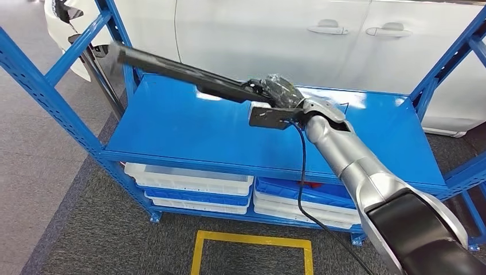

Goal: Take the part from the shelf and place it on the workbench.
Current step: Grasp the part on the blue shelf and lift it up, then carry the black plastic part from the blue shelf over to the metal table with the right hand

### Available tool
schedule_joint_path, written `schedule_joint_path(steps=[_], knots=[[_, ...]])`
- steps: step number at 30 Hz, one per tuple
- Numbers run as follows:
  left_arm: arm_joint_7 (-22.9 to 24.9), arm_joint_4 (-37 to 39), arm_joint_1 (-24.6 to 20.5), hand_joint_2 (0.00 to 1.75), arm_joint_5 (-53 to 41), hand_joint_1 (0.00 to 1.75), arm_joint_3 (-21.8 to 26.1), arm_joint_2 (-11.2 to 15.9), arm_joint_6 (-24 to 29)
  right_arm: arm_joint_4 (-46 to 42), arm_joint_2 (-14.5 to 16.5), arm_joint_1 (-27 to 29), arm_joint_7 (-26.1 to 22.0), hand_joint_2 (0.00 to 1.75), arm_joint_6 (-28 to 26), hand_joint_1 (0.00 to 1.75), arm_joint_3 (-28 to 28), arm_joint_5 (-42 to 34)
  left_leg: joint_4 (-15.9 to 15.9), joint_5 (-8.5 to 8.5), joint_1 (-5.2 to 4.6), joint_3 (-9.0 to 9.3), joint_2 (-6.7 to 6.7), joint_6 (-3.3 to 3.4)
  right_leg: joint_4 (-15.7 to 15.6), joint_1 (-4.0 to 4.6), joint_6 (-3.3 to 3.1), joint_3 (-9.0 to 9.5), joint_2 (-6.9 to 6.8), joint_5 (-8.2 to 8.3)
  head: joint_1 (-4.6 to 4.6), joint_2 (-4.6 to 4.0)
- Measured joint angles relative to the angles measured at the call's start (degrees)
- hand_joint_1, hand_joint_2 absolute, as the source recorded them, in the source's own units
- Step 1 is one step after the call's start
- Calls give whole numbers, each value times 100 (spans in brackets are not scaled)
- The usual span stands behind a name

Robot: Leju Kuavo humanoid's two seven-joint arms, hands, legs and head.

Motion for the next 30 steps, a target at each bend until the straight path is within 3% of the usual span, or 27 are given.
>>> schedule_joint_path(steps=[2, 6, 8, 10, 11, 12, 13, 15, 17, 20, 22, 23, 26, 27, 28, 30], knots=[[-44, 0, -12, 175, 14, 0, 0, 0, 42, -441, 12, 21, -38, 175, 145, 175, -92, -431, 28, -23, -15, -16, -4, -50, -513, 30, -59, 225, 6, 147, -1, 0], [-141, -2, -29, 175, 68, 0, 0, 1, 53, -1263, 27, 245, -67, 175, 495, 175, -261, -1461, 64, -81, -6, -38, 4, -164, -628, 29, -184, 261, 4, 153, -1, 0], [-164, -4, -37, 175, 102, 0, 0, 3, 64, -1725, 51, 408, -8, 175, 697, 175, -371, -2136, 494, -349, 6, -222, 16, -213, -666, 6, -246, 282, -4, 171, -1, 0], [-178, -4, -42, 175, 127, 0, 1, 3, 91, -2188, 74, 605, 84, 175, 866, 175, -459, -2774, 1255, -698, 17, -565, 20, -250, -667, 11, -272, 288, -5, 166, 0, 0], [-183, -4, -41, 175, 136, 0, 2, 3, 107, -2394, 78, 717, 123, 175, 928, 175, -491, -3034, 1532, -777, 20, -702, 21, -261, -665, 14, -275, 291, -7, 162, 0, 0], [-190, -4, -40, 175, 145, 0, 3, 3, 123, -2591, 84, 831, 163, 175, 990, 175, -524, -3286, 1620, -752, 21, -754, 22, -267, -662, 14, -275, 295, -7, 156, 0, 0], [-198, -4, -39, 175, 160, 0, 4, 3, 139, -2786, 92, 948, 202, 175, 1043, 175, -559, -3543, 1465, -613, 23, -689, 24, -265, -656, 14, -269, 301, -7, 149, 0, 0], [-221, -4, -41, 175, 192, 0, 12, 3, 173, -3174, 115, 1167, 259, 175, 1092, 175, -624, -3973, 694, -225, 25, -319, 28, -239, -639, 14, -244, 316, -2, 124, 0, 0], [-249, -4, -43, 175, 224, 0, 28, 3, 206, -3563, 136, 1418, 266, 175, 1071, 175, -673, -4232, 116, -49, 9, -37, 23, -192, -619, 33, -199, 312, 5, 108, 0, 0], [-269, -4, -29, 175, 263, 0, 58, 2, 239, -4141, 157, 1963, 181, 175, 1029, 175, -695, -4421, 7, -42, 5, 15, 6, -108, -644, 55, -110, 322, 2, 111, -1, 0], [-281, -4, -27, 175, 293, 0, 70, -1, 252, -4525, 159, 2399, 52, 175, 971, 175, -671, -4411, -43, -15, 32, 41, 2, -39, -511, 55, -54, 279, -2, -12, 0, 0], [-290, -4, -27, 175, 308, 0, 74, -2, 255, -4697, 159, 2615, -18, 175, 957, 175, -646, -4399, -65, -5, 45, 53, 4, -11, -270, 52, -33, 173, -2, -163, 0, 0], [-319, -4, 9, 175, 359, 0, 105, -2, 268, -5117, 161, 3303, -188, 175, 993, 175, -503, -4376, -66, -9, 37, 55, 11, 22, 837, 34, 6, -350, -2, -651, 0, 0], [-327, -4, 32, 175, 374, 0, 116, -2, 275, -5238, 161, 3520, -220, 175, 991, 175, -438, -4340, -63, -13, 37, 54, 11, 22, 998, 30, 10, -433, -2, -666, 0, 0], [-334, -4, 53, 175, 386, 0, 127, -2, 282, -5350, 165, 3704, -237, 175, 970, 175, -376, -4287, -56, -18, 37, 54, 10, 18, 918, 26, 6, -398, -3, -569, 0, 0], [-346, -4, 79, 175, 389, 0, 143, -4, 299, -5588, 180, 3966, -257, 175, 884, 175, -281, -4167, -35, -34, 36, 57, 5, -3, 187, 19, -25, -29, -6, -200, 0, 0]])
